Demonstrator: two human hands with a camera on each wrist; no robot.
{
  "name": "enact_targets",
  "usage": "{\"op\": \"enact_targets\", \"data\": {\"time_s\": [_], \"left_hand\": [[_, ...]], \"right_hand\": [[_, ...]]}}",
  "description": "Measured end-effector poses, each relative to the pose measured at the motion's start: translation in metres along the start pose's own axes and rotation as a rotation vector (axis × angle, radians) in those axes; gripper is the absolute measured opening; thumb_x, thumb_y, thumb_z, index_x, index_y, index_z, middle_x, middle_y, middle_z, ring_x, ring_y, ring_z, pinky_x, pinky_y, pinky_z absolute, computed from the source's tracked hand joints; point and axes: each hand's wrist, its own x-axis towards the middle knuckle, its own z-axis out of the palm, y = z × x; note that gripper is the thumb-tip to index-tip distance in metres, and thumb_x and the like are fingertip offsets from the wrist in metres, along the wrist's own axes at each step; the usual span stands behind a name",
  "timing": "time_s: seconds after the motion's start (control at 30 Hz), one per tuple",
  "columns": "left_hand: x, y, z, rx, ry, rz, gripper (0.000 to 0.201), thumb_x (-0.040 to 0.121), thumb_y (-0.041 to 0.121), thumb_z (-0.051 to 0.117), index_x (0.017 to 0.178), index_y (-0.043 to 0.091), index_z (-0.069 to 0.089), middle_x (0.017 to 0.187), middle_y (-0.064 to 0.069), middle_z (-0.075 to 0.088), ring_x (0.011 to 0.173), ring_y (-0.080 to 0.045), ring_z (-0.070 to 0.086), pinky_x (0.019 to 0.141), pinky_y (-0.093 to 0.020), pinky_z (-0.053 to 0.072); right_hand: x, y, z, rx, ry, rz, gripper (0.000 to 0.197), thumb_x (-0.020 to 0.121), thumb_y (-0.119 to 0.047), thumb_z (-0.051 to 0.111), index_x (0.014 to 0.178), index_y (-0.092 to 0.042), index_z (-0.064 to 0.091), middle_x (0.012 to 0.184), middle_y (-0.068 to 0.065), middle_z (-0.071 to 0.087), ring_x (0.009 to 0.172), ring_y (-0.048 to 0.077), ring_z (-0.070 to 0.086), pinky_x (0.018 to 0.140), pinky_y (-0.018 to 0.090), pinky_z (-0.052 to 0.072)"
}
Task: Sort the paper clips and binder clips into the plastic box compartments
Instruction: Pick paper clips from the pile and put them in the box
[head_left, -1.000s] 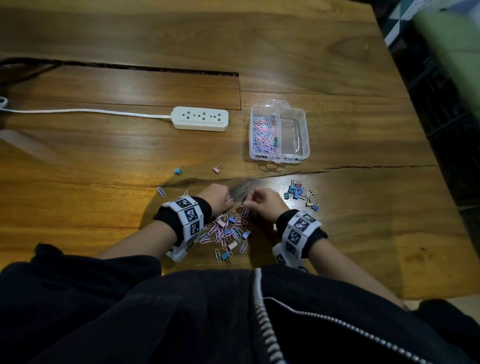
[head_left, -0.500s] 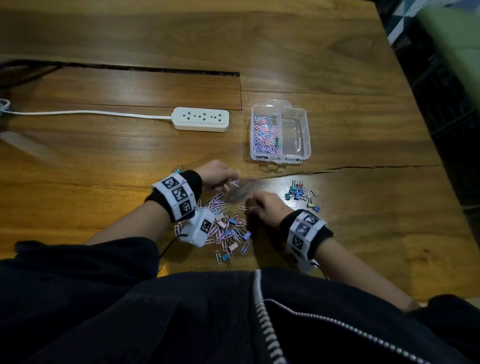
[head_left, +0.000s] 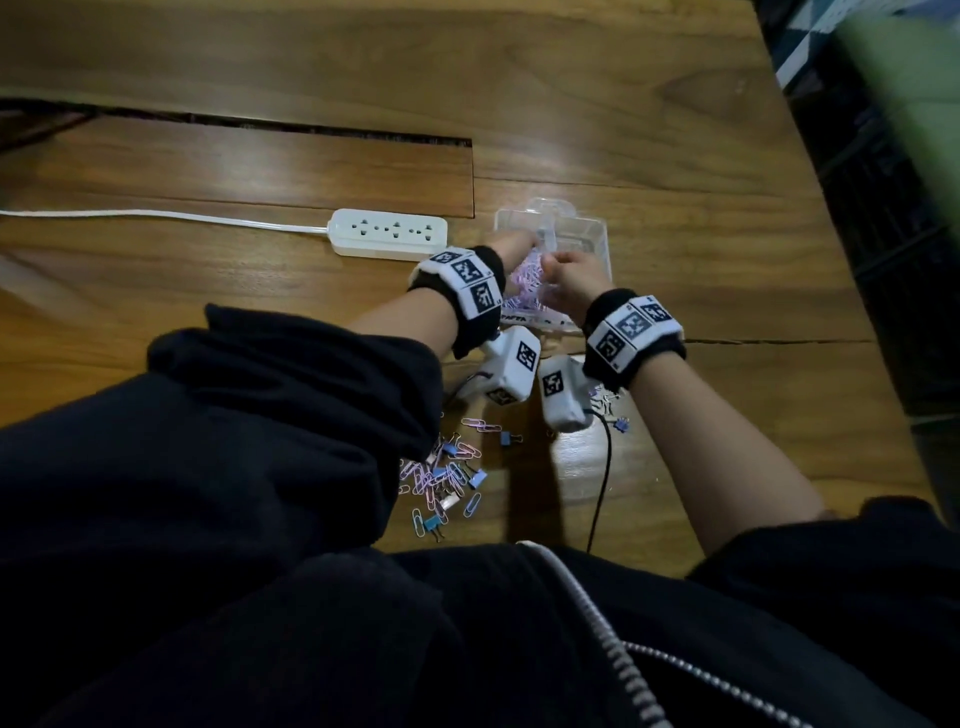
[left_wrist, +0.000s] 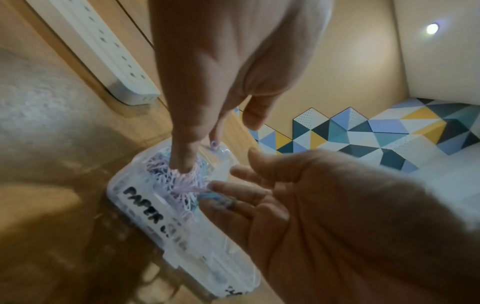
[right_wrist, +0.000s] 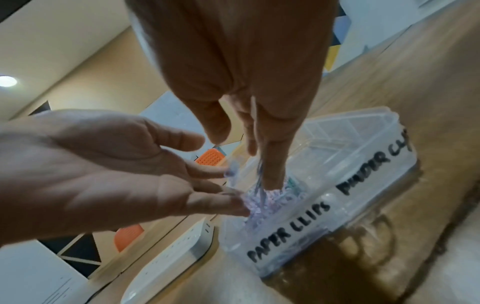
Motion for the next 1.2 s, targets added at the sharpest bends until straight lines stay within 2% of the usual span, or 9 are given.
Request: {"op": "enact_targets", "data": {"time_s": [0.07, 0.13, 0.23, 0.37, 0.47, 0.63, 0.77, 0.97, 1.2], "left_hand": [[0.005, -0.004, -0.002, -0.023, -0.017, 0.015, 0.040, 0.093, 0.013, 0.045, 0.132, 0.004, 0.039, 0.133, -0.016, 0.041, 0.121, -0.030, 0.045, 0.101, -0.036, 0.043], [0.004, -0.008, -0.006, -0.025, -0.057, 0.044, 0.038, 0.093, 0.012, 0.044, 0.130, 0.006, 0.042, 0.135, -0.014, 0.040, 0.123, -0.028, 0.044, 0.101, -0.035, 0.042], [-0.007, -0.017, -0.021, 0.131, -0.059, 0.142, 0.030, 0.094, 0.012, 0.045, 0.122, 0.005, 0.050, 0.112, -0.008, 0.050, 0.095, -0.018, 0.051, 0.079, -0.025, 0.048], [-0.035, -0.046, -0.057, 0.582, -0.016, 0.297, 0.025, 0.091, 0.007, 0.051, 0.114, -0.002, 0.055, 0.091, -0.009, 0.057, 0.067, -0.011, 0.051, 0.061, -0.018, 0.048], [-0.053, -0.077, -0.083, 0.956, 0.032, 0.337, 0.021, 0.087, 0.009, 0.058, 0.108, 0.005, 0.059, 0.109, -0.010, 0.061, 0.086, -0.015, 0.054, 0.075, -0.020, 0.045], [-0.069, -0.121, -0.112, 1.335, 0.020, 0.223, 0.040, 0.084, 0.016, 0.061, 0.122, 0.013, 0.051, 0.125, -0.009, 0.048, 0.109, -0.021, 0.051, 0.093, -0.028, 0.047], [-0.072, -0.140, -0.114, 1.382, 0.087, 0.266, 0.054, 0.087, 0.028, 0.058, 0.137, 0.018, 0.040, 0.131, -0.009, 0.042, 0.119, -0.022, 0.044, 0.098, -0.031, 0.043], [-0.070, -0.152, -0.094, 1.387, 0.173, 0.414, 0.036, 0.090, 0.022, 0.054, 0.125, 0.013, 0.054, 0.121, -0.008, 0.051, 0.113, -0.022, 0.046, 0.098, -0.032, 0.043], [-0.065, -0.154, -0.081, 1.260, 0.164, 0.437, 0.020, 0.088, 0.004, 0.050, 0.105, 0.007, 0.060, 0.107, -0.009, 0.059, 0.099, -0.023, 0.055, 0.089, -0.032, 0.048]], "right_hand": [[-0.005, 0.003, 0.001, 0.071, -0.037, 0.014, 0.022, 0.095, -0.008, 0.037, 0.081, -0.017, 0.050, 0.073, 0.001, 0.046, 0.063, 0.011, 0.045, 0.058, 0.022, 0.041], [-0.011, 0.008, 0.000, 0.086, -0.033, -0.035, 0.023, 0.094, -0.003, 0.033, 0.100, -0.007, 0.054, 0.076, 0.000, 0.046, 0.067, 0.010, 0.044, 0.065, 0.022, 0.040], [-0.027, 0.015, -0.004, 0.136, 0.021, -0.145, 0.023, 0.092, 0.003, 0.035, 0.091, -0.008, 0.055, 0.083, 0.000, 0.050, 0.074, 0.010, 0.048, 0.073, 0.022, 0.044], [-0.066, 0.041, 0.000, -0.037, -0.005, -0.201, 0.023, 0.086, 0.006, 0.047, 0.077, -0.015, 0.052, 0.081, 0.001, 0.053, 0.069, 0.010, 0.050, 0.063, 0.020, 0.044], [-0.089, 0.072, 0.018, -0.438, -0.191, -0.235, 0.015, 0.082, 0.000, 0.060, 0.097, -0.004, 0.061, 0.090, 0.001, 0.054, 0.076, 0.010, 0.049, 0.070, 0.021, 0.041], [-0.098, 0.110, 0.031, -0.794, -0.222, -0.262, 0.022, 0.078, -0.009, 0.064, 0.098, -0.016, 0.058, 0.109, 0.001, 0.048, 0.104, 0.019, 0.049, 0.096, 0.041, 0.043], [-0.098, 0.106, 0.018, -0.821, -0.200, -0.284, 0.029, 0.078, 0.003, 0.058, 0.104, -0.010, 0.054, 0.107, 0.003, 0.046, 0.100, 0.018, 0.047, 0.088, 0.024, 0.038], [-0.103, 0.107, 0.038, -0.976, -0.235, -0.375, 0.038, 0.084, -0.016, 0.058, 0.122, -0.016, 0.051, 0.125, 0.007, 0.046, 0.119, 0.023, 0.041, 0.105, 0.039, 0.036], [-0.105, 0.104, 0.047, -1.108, -0.213, -0.488, 0.020, 0.088, -0.014, 0.051, 0.105, -0.008, 0.059, 0.110, 0.010, 0.055, 0.101, 0.026, 0.052, 0.088, 0.035, 0.044]]}}
